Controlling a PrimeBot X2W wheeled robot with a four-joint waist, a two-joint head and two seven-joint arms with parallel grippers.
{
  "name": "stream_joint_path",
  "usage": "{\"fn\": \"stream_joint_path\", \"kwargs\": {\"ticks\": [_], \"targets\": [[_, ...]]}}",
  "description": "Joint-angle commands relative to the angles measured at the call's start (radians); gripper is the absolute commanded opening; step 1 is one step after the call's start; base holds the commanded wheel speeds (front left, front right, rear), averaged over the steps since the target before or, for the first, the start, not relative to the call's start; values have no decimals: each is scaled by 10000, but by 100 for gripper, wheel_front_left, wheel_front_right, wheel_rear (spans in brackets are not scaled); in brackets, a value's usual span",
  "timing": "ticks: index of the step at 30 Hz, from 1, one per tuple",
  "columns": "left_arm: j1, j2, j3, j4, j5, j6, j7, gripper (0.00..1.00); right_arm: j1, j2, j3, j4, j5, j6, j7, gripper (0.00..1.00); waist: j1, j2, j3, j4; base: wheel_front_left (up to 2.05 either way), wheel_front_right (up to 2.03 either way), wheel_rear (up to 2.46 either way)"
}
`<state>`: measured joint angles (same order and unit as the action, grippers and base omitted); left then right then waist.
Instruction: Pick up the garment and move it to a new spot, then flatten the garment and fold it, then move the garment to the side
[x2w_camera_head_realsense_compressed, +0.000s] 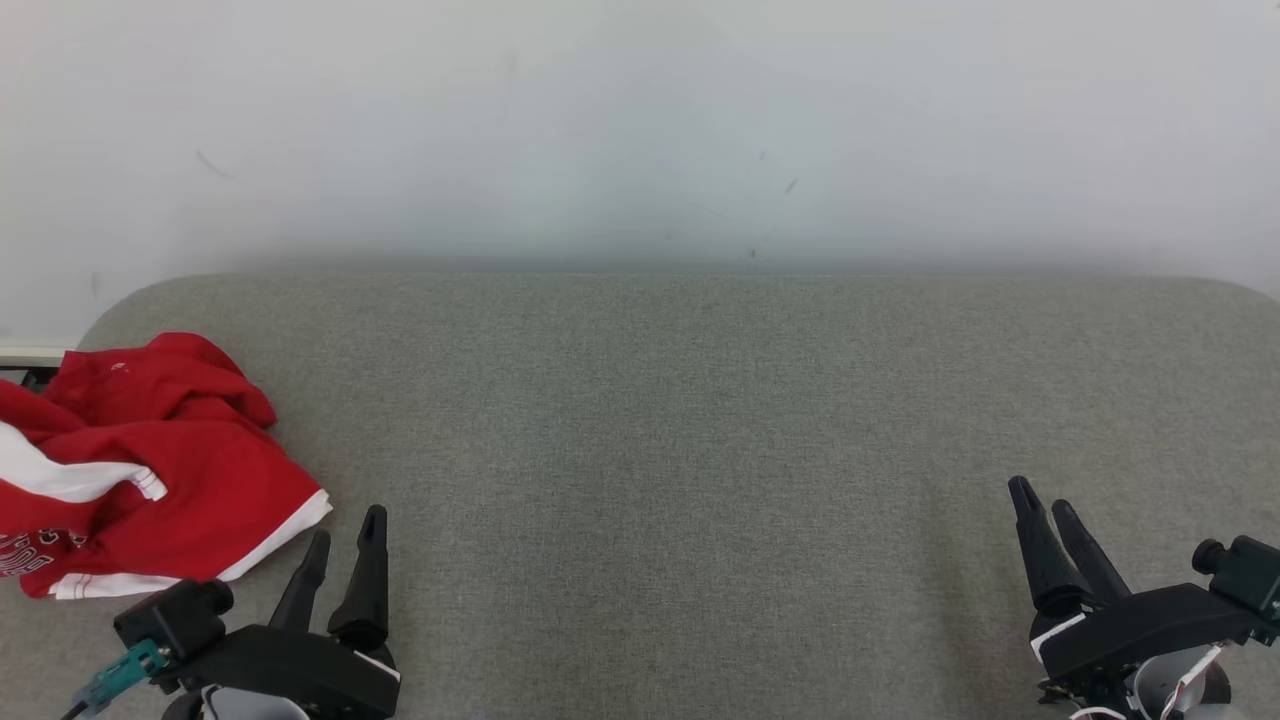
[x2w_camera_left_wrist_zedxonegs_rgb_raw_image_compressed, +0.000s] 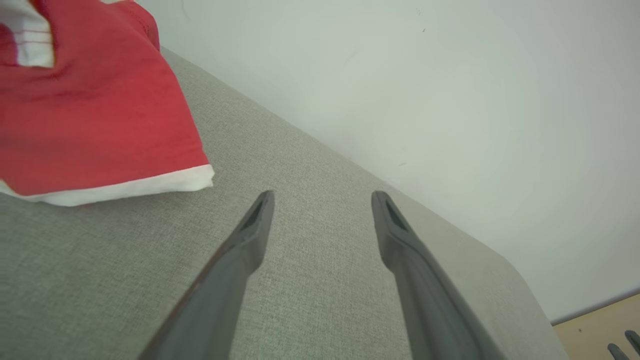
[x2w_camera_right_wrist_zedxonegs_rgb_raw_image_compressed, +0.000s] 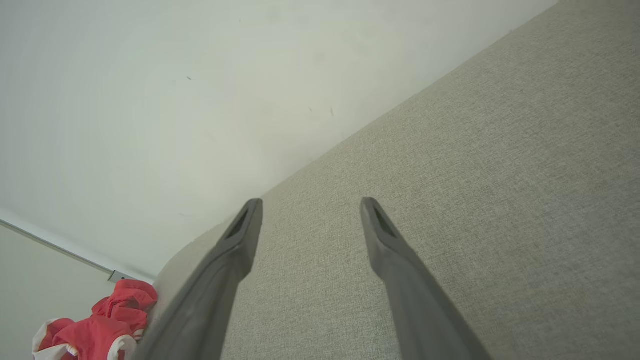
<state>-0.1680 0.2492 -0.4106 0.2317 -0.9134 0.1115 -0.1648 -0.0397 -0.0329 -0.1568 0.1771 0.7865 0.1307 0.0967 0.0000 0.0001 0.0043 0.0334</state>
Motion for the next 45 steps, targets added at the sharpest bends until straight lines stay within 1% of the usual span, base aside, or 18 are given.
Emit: {"fn": "stream_joint_path", "kwargs": {"ticks": [1,14,26,31,36,42,45], "targets": [[-197,156,-75,-138,290,82,-71,100,-42,-121,11,-148,-335,0,3,100,0,-1,4,14,0,0,0],[-243,510,-454,-412,1312,472,-226,100,-51,-150,134,-335,-1653,0,-106,100,0,-1,-3,115,0,0,0],[-68,699,-587,-683,1755,714,-403,100,-13,-171,382,-364,-2236,0,-300,100,0,-1,-39,146,0,0,0],[-32,856,-773,-820,1909,502,-381,100,44,-179,515,-290,-2368,0,-380,100,0,-1,-100,182,0,0,0],[-2,974,-909,-904,2053,471,-422,100,111,-186,592,-250,-2553,0,-450,100,0,-1,-144,222,0,0,0],[72,1116,-919,-954,2407,826,-480,100,183,-189,664,-264,-2923,0,-508,100,0,-1,-156,304,0,0,0],[121,1202,-954,-1007,2553,927,-516,100,218,-193,693,-304,-3082,0,-540,100,0,-1,-156,341,0,0,0]]}}
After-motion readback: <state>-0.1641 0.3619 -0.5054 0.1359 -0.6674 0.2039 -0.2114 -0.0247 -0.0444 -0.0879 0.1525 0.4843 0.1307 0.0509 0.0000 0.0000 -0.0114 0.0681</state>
